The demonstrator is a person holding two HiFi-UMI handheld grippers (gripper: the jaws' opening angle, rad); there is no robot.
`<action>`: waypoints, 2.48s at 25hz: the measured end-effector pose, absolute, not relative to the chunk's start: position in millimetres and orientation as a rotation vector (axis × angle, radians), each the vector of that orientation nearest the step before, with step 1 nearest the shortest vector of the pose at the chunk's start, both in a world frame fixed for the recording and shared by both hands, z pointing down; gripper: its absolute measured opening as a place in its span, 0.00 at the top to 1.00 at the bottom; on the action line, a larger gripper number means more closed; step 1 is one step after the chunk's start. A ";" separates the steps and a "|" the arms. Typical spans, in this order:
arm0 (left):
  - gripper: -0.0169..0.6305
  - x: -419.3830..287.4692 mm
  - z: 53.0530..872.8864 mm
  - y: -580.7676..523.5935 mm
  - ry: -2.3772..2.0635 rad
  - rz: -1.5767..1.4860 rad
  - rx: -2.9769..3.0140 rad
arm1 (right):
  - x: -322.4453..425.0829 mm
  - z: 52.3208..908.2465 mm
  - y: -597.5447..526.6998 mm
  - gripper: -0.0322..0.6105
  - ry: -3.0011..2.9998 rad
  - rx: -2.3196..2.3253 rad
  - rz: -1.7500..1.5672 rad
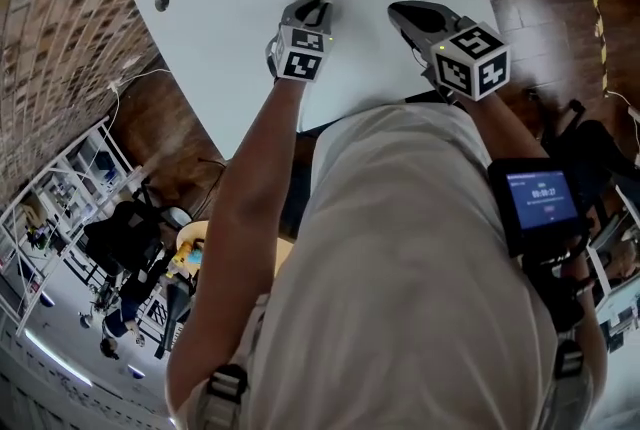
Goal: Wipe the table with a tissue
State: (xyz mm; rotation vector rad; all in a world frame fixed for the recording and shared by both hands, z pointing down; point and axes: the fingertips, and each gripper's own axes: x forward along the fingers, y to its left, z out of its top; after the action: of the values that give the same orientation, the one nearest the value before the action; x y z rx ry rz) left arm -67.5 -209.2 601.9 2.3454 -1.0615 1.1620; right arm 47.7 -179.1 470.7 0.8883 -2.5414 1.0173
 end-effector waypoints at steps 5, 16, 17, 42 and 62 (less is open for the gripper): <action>0.89 -61.3 594.0 -189.4 -0.983 1.077 2.280 | 49.3 466.9 -173.3 0.94 -2.570 0.853 1.000; 0.88 -15.8 533.4 -114.8 -1.165 0.943 2.392 | 76.7 471.3 -160.2 0.94 -2.614 0.603 1.014; 0.88 -23.8 525.6 -112.7 -1.216 0.920 2.378 | 70.5 472.8 -158.9 0.94 -2.615 0.559 1.001; 0.88 -118.9 421.6 -6.6 -1.473 0.228 2.295 | -14.9 393.2 -48.8 0.94 -2.745 0.571 0.743; 0.88 -137.4 412.7 72.4 -1.382 0.099 2.366 | -36.2 372.3 50.1 0.94 -2.788 0.674 0.607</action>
State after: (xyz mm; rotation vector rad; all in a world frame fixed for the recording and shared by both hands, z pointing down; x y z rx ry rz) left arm -137.4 72.4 412.7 2.3664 -1.3818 0.0987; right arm -36.2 50.1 372.3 0.6743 -2.7877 0.6073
